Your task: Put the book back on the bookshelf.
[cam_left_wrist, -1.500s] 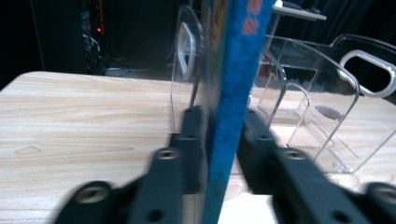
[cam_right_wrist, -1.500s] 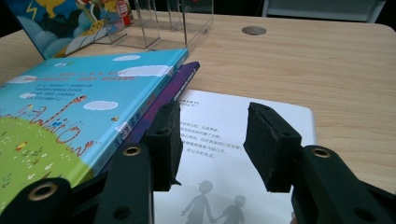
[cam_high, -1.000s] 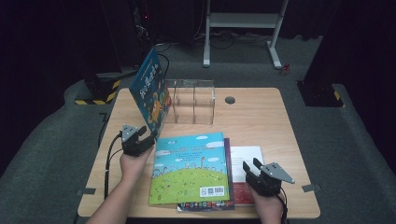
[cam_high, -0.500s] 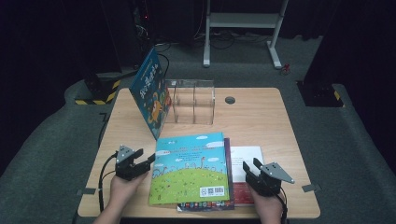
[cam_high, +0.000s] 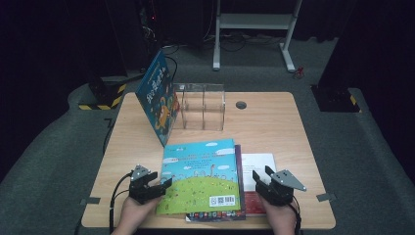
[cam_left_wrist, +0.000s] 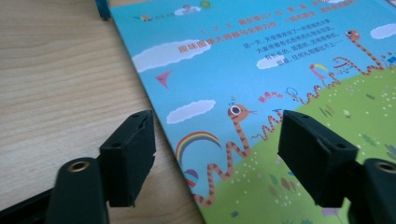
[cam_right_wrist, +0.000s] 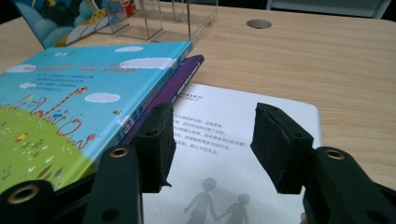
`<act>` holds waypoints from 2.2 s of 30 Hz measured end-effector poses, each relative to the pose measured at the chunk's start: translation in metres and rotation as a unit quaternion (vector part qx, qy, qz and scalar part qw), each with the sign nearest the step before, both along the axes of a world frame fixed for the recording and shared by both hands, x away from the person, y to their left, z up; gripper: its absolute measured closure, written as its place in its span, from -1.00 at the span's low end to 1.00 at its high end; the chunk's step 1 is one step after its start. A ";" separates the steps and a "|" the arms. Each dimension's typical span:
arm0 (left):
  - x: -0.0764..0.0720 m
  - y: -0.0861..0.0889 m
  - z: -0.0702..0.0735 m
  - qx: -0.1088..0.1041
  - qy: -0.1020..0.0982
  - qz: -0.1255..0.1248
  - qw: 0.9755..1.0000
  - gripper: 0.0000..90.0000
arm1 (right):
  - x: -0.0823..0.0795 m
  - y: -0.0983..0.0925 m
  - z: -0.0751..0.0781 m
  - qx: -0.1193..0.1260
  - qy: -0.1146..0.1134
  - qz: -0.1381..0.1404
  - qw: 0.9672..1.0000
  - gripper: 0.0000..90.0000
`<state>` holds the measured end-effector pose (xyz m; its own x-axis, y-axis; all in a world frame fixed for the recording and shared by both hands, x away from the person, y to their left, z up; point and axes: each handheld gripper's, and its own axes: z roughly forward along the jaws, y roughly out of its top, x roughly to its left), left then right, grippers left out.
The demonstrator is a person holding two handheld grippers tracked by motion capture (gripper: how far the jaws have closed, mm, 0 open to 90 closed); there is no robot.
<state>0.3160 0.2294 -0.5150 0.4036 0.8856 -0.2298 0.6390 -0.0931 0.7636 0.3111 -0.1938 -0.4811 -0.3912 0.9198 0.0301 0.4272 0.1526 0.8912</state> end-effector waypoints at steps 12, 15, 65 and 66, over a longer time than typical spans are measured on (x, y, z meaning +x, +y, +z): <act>-0.002 -0.014 -0.008 0.004 0.034 -0.014 0.999 -0.71 | -0.008 0.037 0.001 0.011 0.041 0.079 0.996 -0.23; -0.002 -0.015 -0.008 0.007 0.035 -0.013 0.999 -0.74 | -0.008 0.043 0.000 0.009 0.051 0.087 0.995 -0.25; 0.002 -0.047 -0.010 -0.004 0.026 -0.071 0.997 -0.75 | -0.007 0.036 -0.009 0.023 0.136 0.065 0.988 -0.51; 0.002 -0.047 -0.010 -0.004 0.026 -0.072 0.997 -0.75 | -0.006 0.036 -0.009 0.021 0.134 0.065 0.989 -0.52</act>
